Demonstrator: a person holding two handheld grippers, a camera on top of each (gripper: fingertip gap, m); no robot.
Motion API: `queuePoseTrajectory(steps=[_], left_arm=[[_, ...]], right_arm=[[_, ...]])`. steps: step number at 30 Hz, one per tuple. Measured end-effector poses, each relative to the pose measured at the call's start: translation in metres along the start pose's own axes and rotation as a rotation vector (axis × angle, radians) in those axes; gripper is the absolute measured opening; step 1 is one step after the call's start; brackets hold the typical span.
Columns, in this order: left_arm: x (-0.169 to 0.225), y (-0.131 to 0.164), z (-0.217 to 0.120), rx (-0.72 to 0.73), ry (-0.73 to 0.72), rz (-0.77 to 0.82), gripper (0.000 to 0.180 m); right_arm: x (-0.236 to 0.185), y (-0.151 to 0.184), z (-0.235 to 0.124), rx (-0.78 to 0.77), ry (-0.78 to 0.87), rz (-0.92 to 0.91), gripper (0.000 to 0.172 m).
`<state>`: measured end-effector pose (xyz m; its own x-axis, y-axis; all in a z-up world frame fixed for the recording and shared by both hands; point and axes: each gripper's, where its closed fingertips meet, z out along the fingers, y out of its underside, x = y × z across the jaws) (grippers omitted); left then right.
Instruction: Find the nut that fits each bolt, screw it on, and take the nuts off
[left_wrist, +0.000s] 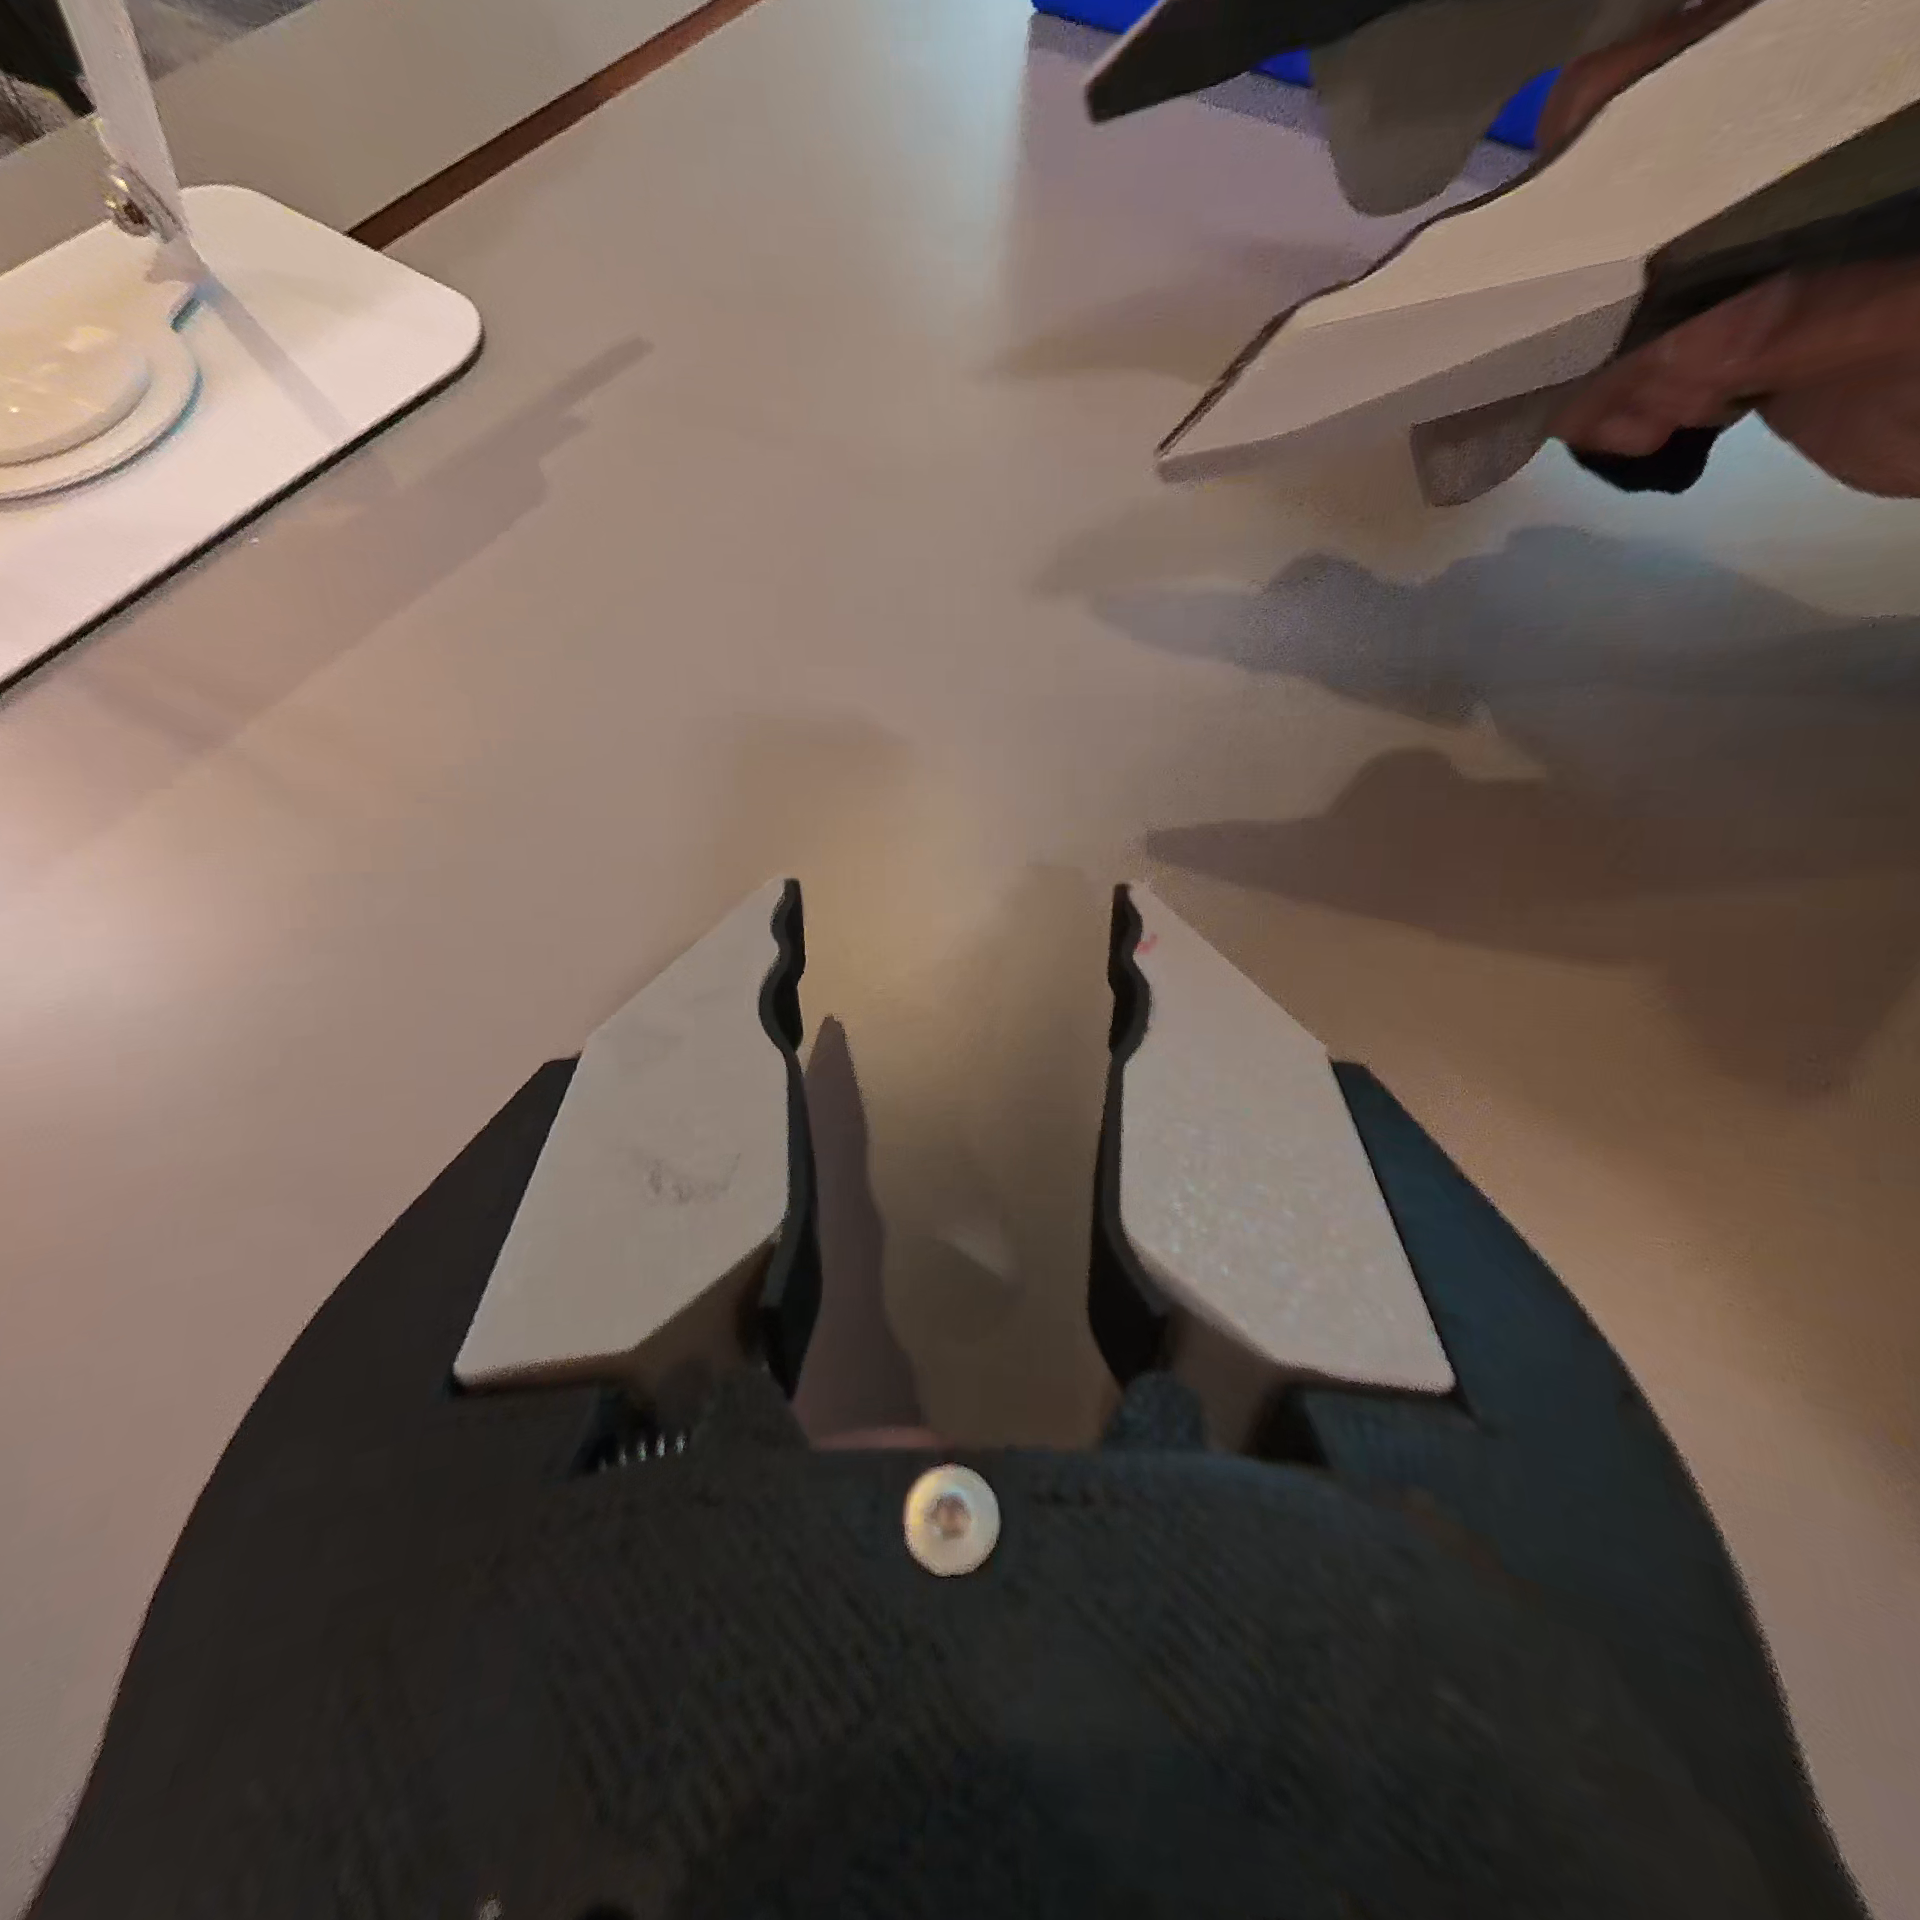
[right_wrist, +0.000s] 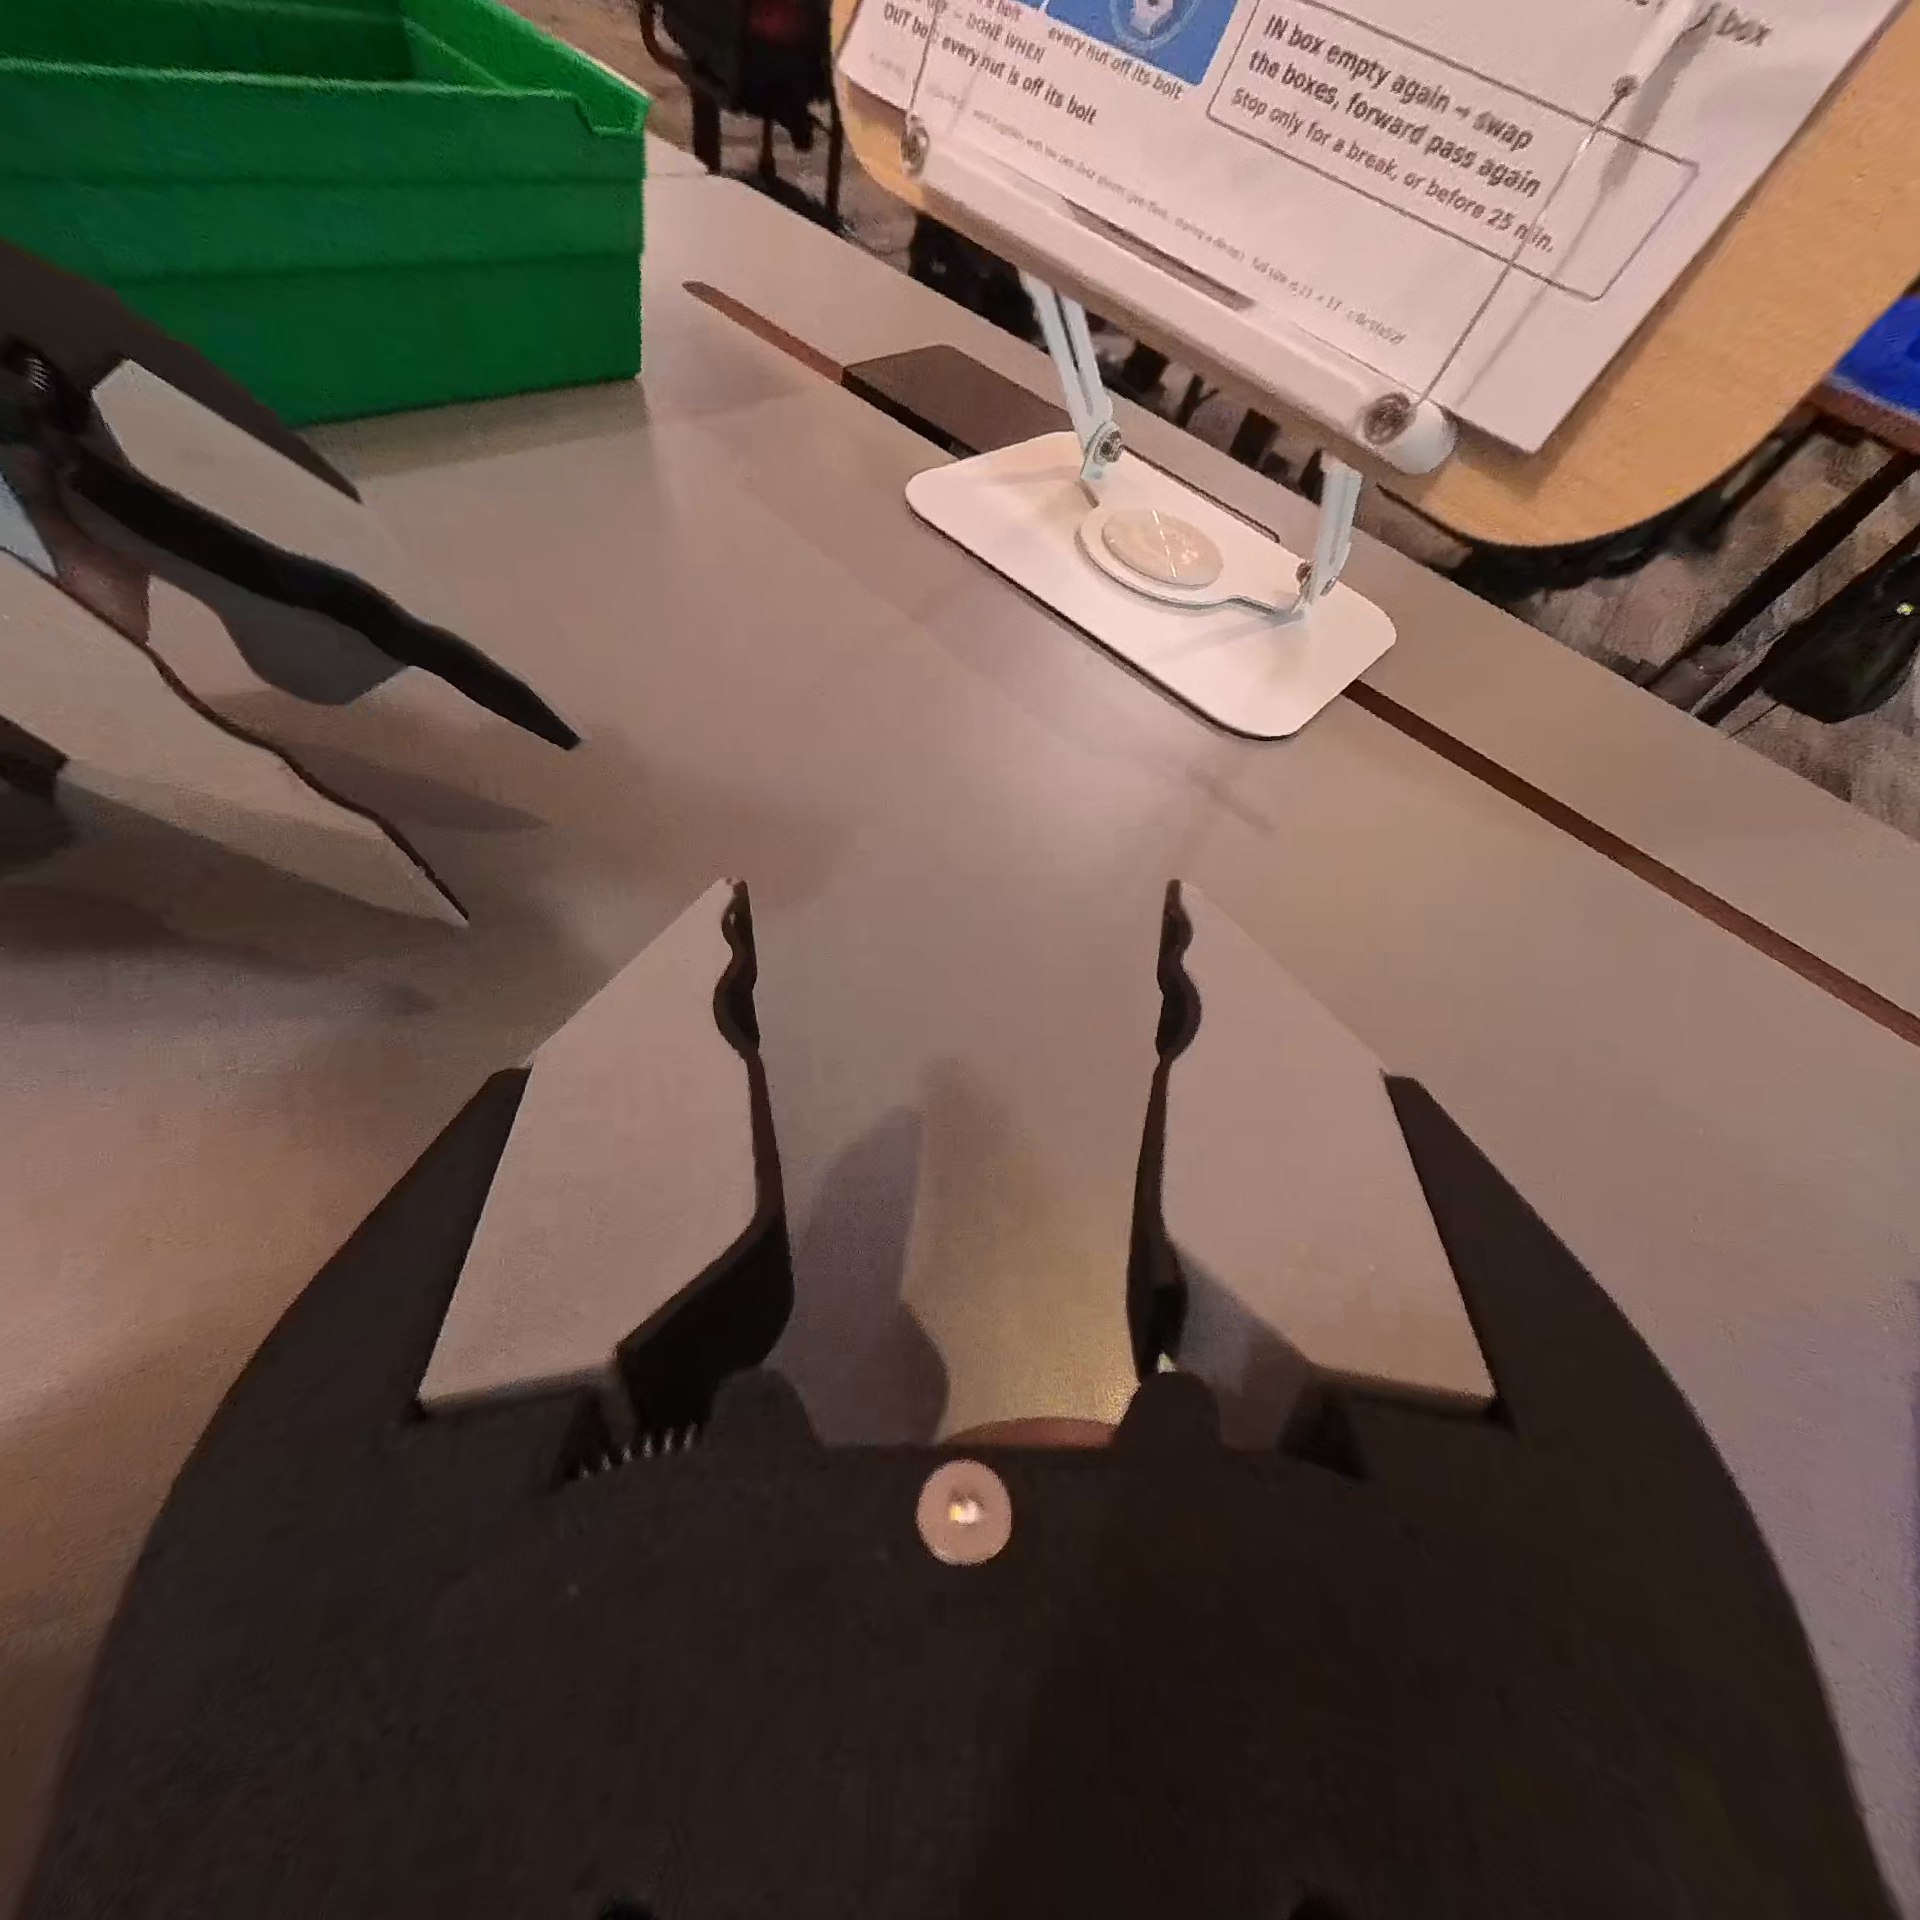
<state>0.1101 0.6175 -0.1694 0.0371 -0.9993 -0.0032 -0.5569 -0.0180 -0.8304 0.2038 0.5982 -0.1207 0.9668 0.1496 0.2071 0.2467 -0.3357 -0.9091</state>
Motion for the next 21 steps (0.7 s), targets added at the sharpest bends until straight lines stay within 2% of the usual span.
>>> queuePoseTrajectory(steps=[4,7,11,18,21], left_arm=[[0.006,0.000,0.001,0.006,0.053,-0.043,0.057],[0.006,0.003,0.001,-0.010,0.043,-0.023,0.057],[0.006,0.006,0.001,-0.026,0.052,-0.024,0.058],[0.026,0.003,-0.005,-0.048,0.113,0.001,0.065],[0.039,0.008,-0.018,-0.060,0.168,0.029,0.066]], right_arm=[[-0.003,-0.002,-0.006,0.025,-0.058,0.024,0.077],[-0.008,0.000,-0.004,0.022,-0.071,-0.001,0.076],[-0.022,0.006,-0.001,-0.006,-0.169,0.059,0.076],[-0.016,0.002,0.000,0.033,-0.130,0.026,0.071],[-0.011,0.006,0.006,0.047,-0.109,0.037,0.071]])
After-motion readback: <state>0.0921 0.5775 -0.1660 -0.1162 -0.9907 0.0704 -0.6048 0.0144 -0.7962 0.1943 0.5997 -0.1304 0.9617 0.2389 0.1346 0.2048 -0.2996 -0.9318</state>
